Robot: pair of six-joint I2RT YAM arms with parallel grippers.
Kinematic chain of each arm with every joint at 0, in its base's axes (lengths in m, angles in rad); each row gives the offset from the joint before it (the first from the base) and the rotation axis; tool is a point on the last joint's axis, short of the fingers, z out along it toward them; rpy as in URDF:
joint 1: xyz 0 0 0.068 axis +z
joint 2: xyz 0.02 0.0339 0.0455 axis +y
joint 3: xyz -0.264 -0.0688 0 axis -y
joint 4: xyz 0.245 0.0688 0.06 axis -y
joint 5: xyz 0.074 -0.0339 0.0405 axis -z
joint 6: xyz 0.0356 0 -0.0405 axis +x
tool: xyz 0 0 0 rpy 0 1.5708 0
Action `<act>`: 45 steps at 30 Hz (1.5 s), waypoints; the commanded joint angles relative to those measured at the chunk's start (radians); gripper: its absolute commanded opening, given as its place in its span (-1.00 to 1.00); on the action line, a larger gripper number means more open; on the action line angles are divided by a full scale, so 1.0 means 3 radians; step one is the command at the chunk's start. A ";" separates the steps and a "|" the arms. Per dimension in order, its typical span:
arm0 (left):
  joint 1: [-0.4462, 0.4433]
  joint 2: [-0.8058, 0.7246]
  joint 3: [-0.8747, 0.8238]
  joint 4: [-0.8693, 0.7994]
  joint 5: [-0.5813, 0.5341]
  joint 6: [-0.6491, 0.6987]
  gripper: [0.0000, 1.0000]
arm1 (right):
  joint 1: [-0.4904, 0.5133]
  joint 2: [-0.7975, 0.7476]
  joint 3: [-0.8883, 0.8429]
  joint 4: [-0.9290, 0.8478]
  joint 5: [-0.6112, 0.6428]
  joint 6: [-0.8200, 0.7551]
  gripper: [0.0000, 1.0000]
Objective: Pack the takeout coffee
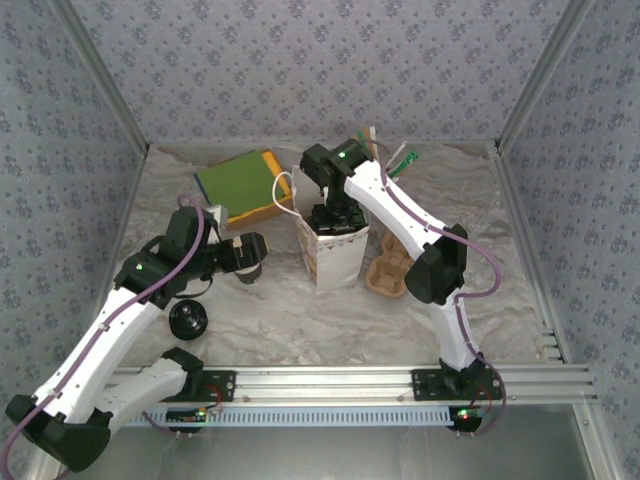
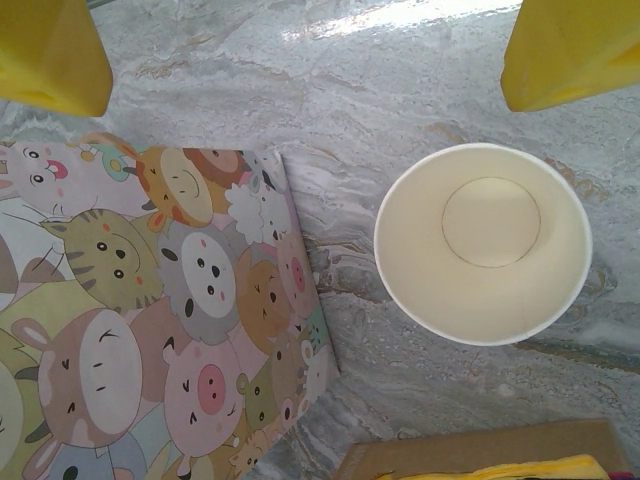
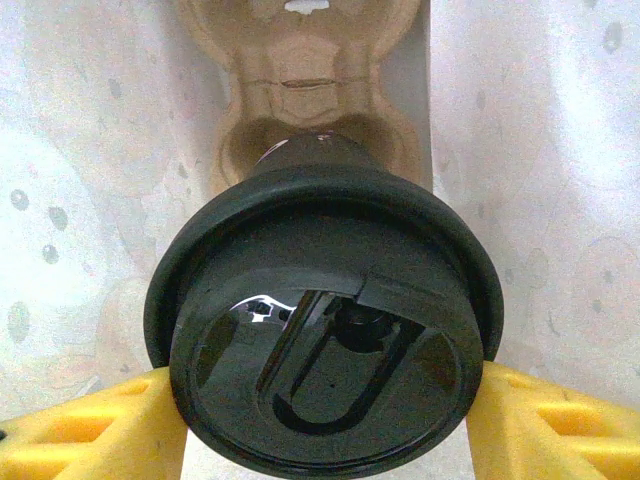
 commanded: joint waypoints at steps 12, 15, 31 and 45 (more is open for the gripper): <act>-0.0013 -0.0006 0.0017 0.0064 0.0040 -0.0012 1.00 | -0.0018 -0.0112 -0.0014 -0.0378 -0.0019 -0.0038 0.36; -0.0016 -0.0006 0.0022 0.0063 0.0037 -0.0004 0.99 | -0.0014 -0.0108 -0.0015 -0.0379 -0.0025 -0.0036 0.36; -0.0011 -0.0012 0.0053 0.0007 -0.0021 0.0030 1.00 | -0.0023 -0.0106 -0.0029 -0.0371 -0.0027 -0.0046 0.36; -0.0013 -0.0022 0.0074 -0.0023 -0.0071 0.0064 0.99 | -0.0034 -0.0092 -0.0036 -0.0370 -0.0038 -0.0056 0.37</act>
